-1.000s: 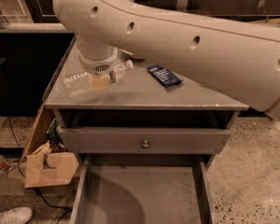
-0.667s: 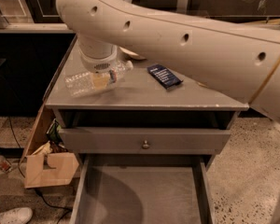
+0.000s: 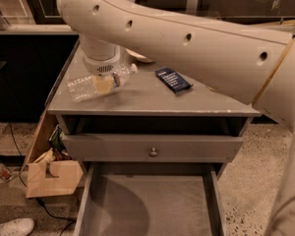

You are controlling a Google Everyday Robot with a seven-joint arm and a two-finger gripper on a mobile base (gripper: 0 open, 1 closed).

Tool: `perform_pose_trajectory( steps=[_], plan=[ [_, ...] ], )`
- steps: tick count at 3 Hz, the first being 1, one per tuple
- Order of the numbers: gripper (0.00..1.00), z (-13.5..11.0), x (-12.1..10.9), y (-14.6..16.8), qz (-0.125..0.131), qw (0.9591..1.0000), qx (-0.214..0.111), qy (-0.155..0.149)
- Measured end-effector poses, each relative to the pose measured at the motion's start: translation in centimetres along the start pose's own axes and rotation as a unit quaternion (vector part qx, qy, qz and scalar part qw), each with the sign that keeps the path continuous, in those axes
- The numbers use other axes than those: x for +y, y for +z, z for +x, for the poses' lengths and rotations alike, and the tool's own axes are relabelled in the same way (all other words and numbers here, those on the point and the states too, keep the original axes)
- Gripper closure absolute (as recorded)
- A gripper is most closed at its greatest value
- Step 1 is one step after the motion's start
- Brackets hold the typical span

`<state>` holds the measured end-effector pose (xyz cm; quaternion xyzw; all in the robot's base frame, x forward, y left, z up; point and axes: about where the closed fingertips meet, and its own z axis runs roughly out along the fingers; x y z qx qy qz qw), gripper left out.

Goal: Pick water bottle from middle drawer and place on counter

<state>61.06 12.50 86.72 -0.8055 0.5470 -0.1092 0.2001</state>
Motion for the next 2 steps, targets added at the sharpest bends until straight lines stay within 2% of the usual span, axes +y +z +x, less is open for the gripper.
perform_pose_trajectory(
  steps=[2],
  plan=[
    [1.0, -1.7, -1.6, 2.3, -0.017, 0.9996, -0.012, -0.021]
  ],
)
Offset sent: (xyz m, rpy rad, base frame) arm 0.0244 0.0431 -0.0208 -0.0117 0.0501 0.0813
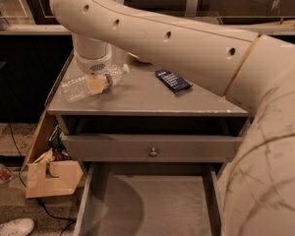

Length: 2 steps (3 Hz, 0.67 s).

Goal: Pick water bottle from middle drawer and place on counter

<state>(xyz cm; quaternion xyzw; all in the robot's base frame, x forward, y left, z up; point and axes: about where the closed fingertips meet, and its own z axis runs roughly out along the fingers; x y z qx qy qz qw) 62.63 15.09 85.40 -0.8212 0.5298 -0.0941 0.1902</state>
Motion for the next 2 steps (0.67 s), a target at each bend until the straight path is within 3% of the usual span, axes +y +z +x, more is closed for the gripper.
perform_pose_trajectory(
  steps=[1, 2],
  plan=[
    [1.0, -0.68, -0.47, 1.15, -0.007, 0.9998, -0.012, -0.01],
    [0.82, -0.68, -0.48, 1.18, -0.007, 0.9998, -0.013, -0.01]
  ],
)
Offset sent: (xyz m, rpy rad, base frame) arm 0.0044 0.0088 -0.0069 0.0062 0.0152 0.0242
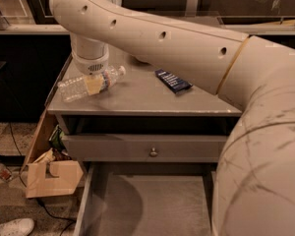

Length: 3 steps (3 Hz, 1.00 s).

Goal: Pick water bottle from middle drawer and place on counter

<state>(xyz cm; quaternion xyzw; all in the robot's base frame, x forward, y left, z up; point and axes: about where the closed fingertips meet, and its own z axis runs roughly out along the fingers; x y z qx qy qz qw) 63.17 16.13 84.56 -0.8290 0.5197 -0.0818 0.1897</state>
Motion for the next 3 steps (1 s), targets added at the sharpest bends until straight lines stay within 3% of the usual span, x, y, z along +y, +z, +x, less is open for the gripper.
perform_pose_trajectory(
  steps=[3],
  plan=[
    [0.04, 0.0, 0.0, 0.01, 0.0, 1.0, 0.0, 0.0]
  ],
)
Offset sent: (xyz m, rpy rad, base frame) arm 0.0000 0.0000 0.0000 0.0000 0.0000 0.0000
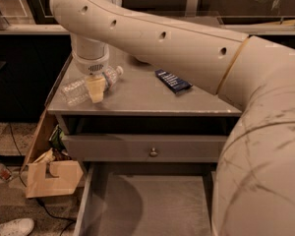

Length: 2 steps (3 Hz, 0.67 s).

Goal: Pick water bottle from middle drawer and place on counter

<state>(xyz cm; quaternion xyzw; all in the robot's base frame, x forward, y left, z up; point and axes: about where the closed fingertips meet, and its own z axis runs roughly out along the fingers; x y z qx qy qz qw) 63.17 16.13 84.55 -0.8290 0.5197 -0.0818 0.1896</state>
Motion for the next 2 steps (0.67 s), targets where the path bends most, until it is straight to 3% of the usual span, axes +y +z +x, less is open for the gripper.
perform_pose_trajectory(
  steps=[2],
  plan=[
    [0.0, 0.0, 0.0, 0.0, 0.0, 1.0, 0.0, 0.0]
  ],
)
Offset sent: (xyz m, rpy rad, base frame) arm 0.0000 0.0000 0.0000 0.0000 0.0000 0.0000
